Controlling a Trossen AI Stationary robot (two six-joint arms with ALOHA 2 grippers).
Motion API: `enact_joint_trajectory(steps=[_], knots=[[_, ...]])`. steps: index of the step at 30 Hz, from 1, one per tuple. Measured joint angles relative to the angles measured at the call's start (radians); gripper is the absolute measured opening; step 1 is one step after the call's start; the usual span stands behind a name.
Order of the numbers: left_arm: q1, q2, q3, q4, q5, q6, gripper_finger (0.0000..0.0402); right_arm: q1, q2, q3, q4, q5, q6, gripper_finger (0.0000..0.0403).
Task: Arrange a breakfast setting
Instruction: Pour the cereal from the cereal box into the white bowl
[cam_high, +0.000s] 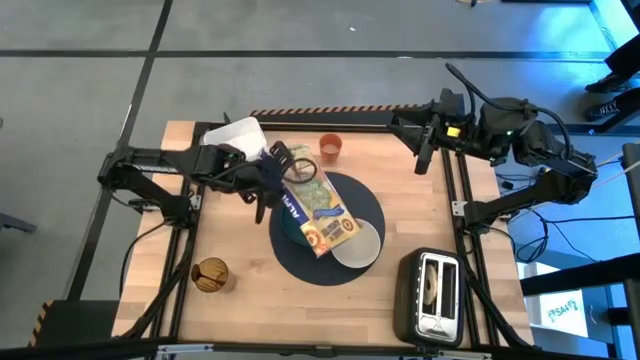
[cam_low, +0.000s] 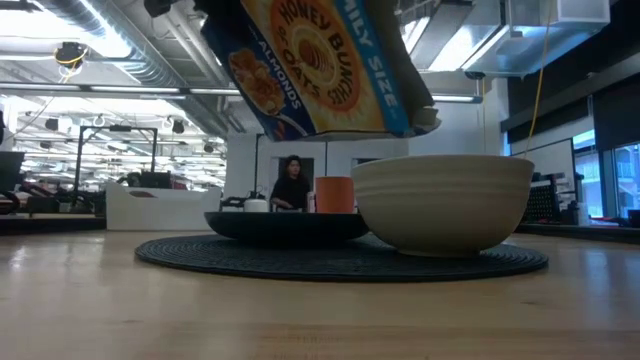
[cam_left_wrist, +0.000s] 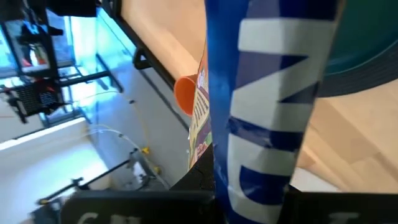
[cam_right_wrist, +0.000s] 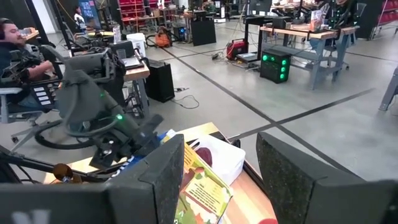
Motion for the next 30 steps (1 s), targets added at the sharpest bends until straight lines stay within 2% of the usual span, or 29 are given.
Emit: enact_joint_trajectory(steps=[15, 23, 30], knots=[[-0.130, 0.039, 0.001, 0.000, -0.185, 0.003, 0.0000, 0.000, 0.000, 0.000, -0.002, -0.001, 0.000, 0.0188], [-0.174, 0.124, 0.001, 0.033, -0.360, 0.041, 0.0000, 0.000, 0.012, 0.000, 0.000, -0.010, -0.001, 0.0188], [-0.220, 0.142, 0.001, 0.049, -0.372, 0.092, 0.0000, 0.000, 0.028, 0.001, -0.009, -0.030, 0.001, 0.0188]])
